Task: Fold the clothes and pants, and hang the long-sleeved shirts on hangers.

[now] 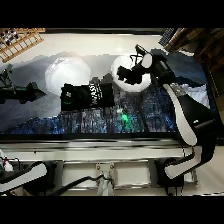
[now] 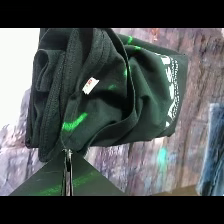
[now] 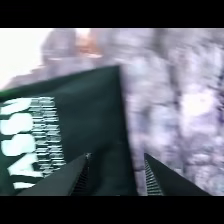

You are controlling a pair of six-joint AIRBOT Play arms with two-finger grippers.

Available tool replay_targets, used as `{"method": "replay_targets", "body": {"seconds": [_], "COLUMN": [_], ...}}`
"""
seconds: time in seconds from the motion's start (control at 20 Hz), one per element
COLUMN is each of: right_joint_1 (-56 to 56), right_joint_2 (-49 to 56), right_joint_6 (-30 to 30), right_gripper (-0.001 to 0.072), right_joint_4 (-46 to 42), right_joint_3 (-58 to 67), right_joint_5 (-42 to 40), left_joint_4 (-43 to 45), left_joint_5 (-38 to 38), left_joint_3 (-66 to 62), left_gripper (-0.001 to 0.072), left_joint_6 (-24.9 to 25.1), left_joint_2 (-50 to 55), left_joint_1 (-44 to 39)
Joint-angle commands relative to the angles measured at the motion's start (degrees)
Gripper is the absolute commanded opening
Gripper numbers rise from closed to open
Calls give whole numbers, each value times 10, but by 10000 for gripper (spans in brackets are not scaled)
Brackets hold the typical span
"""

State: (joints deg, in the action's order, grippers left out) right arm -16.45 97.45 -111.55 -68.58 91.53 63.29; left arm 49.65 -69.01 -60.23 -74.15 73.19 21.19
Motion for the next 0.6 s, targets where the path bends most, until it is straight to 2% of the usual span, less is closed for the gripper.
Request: {"method": "replay_targets", "body": {"seconds": [0.0, 0.1, 0.55], "right_joint_1": [38, 46, 53], "right_joint_2": [-2, 0, 78], "right_joint_6": [58, 95, 228], "right_gripper": [420, 419, 418], "right_joint_4": [101, 148, 318], "right_joint_3": [-95, -140, -150], "right_joint_5": [-62, -104, -119], "left_joint_4": [-2, -6, -49], "left_joint_5": [0, 0, 0], "left_joint_3": [0, 0, 0], "left_gripper": [7, 7, 12], "left_joint_6": [0, 0, 0], "left_joint_2": [0, 0, 0], "left_joint_1": [0, 0, 0]}}
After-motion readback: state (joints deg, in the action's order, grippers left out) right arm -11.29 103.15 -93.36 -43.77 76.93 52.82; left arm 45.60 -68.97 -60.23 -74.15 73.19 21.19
